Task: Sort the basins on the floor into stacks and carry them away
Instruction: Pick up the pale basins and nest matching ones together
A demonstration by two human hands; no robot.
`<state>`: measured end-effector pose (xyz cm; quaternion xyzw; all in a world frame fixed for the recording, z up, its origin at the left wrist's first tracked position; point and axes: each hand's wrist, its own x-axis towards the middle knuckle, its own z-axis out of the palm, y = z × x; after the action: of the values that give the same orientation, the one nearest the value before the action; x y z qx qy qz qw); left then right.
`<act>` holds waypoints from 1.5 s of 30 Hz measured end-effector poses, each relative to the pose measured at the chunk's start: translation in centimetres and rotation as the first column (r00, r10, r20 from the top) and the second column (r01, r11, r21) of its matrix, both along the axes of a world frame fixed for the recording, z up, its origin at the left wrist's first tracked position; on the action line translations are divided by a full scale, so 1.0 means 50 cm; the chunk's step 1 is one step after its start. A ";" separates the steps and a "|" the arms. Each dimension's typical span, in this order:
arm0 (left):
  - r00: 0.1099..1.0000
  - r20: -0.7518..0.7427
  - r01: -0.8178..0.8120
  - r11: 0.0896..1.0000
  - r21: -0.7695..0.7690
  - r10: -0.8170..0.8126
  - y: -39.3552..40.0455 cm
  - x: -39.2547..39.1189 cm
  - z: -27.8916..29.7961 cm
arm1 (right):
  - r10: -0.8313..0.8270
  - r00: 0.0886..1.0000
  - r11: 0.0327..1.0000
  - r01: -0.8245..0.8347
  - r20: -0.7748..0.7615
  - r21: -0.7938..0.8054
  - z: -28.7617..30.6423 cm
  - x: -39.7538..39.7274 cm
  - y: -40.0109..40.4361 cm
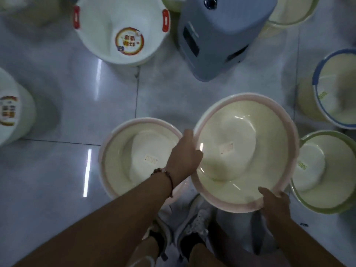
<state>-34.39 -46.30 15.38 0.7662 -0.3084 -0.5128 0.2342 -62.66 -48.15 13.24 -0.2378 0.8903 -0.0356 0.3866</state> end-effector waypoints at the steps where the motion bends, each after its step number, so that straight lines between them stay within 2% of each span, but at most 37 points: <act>1: 0.997 -0.006 -0.074 0.997 0.024 0.074 0.029 0.038 0.017 | 0.090 0.996 0.996 -0.090 0.028 -0.021 0.035 0.032 -0.008; 4: 0.966 0.047 -0.255 0.966 0.040 0.253 0.138 0.153 0.058 | 0.425 0.905 0.905 -0.425 0.037 -0.008 0.111 0.143 -0.043; 6: 0.927 0.072 -0.373 0.926 0.050 0.369 0.217 0.214 0.068 | 0.563 0.822 0.826 -0.561 0.088 -0.052 0.133 0.230 -0.063; 8: 0.895 0.099 -0.446 0.883 0.147 0.436 0.297 0.255 0.061 | 0.685 0.709 0.727 -0.679 0.168 -0.102 0.142 0.321 -0.067; 10: 0.899 0.137 -0.437 0.855 0.279 0.415 0.375 0.271 0.035 | 0.783 0.593 0.616 -0.781 0.186 -0.104 0.124 0.391 -0.063; 13: 0.897 0.152 -0.441 0.815 0.375 0.416 0.454 0.248 -0.017 | 0.847 0.500 0.512 -0.859 0.179 -0.020 0.067 0.440 -0.049; 18: 0.788 0.150 -0.600 0.693 0.399 0.597 0.504 0.156 -0.121 | 0.910 0.362 0.375 -0.926 0.203 -0.031 -0.027 0.417 -0.036; 21: 0.631 0.089 -0.730 0.552 0.403 0.770 0.521 0.098 -0.160 | 0.938 0.239 0.249 -0.969 0.251 -0.009 -0.061 0.382 -0.019; 23: 0.551 0.067 -0.786 0.490 0.376 0.832 0.524 0.078 -0.180 | 0.947 0.168 0.170 -0.985 0.275 0.015 -0.089 0.378 -0.020; 26: 0.437 0.080 -0.865 0.394 0.309 0.896 0.511 0.082 -0.223 | 0.977 0.004 -0.021 -0.993 0.212 0.117 -0.159 0.421 -0.060; 27: 0.448 0.106 -0.865 0.401 0.302 0.888 0.501 0.087 -0.237 | 0.967 -0.024 -0.064 -0.986 0.254 0.154 -0.177 0.448 -0.082; 29: 0.555 0.201 -0.822 0.495 0.282 0.808 0.481 0.099 -0.269 | 0.917 -0.033 -0.117 -0.975 0.398 0.189 -0.203 0.503 -0.128; 31: 0.656 0.269 -0.754 0.599 0.271 0.705 0.461 0.116 -0.292 | 0.895 -0.019 -0.102 -0.982 0.446 0.162 -0.213 0.542 -0.174; 34: 0.761 0.266 -0.645 0.735 0.209 0.592 0.395 0.150 -0.308 | 0.938 -0.018 -0.051 -0.995 0.346 0.087 -0.223 0.533 -0.259; 39: 0.859 0.111 -0.512 0.829 0.224 0.500 0.220 0.134 -0.293 | 0.978 0.030 0.017 -0.998 0.208 0.065 -0.174 0.450 -0.384; 41: 0.913 0.112 -0.409 0.870 0.276 0.393 0.155 0.117 -0.289 | 0.989 -0.034 -0.044 -0.997 0.143 0.068 -0.152 0.396 -0.428; 42: 0.937 0.160 -0.347 0.893 0.286 0.312 0.127 0.112 -0.289 | 0.989 -0.096 -0.104 -0.992 0.113 0.065 -0.141 0.367 -0.450; 43: 0.954 0.244 -0.245 0.919 0.308 0.173 0.100 0.110 -0.286 | 0.979 -0.189 -0.194 -0.979 0.071 0.066 -0.127 0.337 -0.471; 44: 0.936 0.352 -0.122 0.926 0.356 -0.012 0.072 0.104 -0.279 | 0.955 -0.297 -0.297 -0.952 0.010 0.079 -0.110 0.303 -0.492; 45: 0.873 0.448 -0.017 0.907 0.422 -0.192 0.045 0.098 -0.270 | 0.915 -0.398 -0.391 -0.915 -0.071 0.096 -0.090 0.267 -0.514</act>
<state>-29.48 -44.06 1.85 0.8858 -0.2762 -0.3708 -0.0406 -49.29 -73.86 8.72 -0.8763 0.3131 0.3142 0.1880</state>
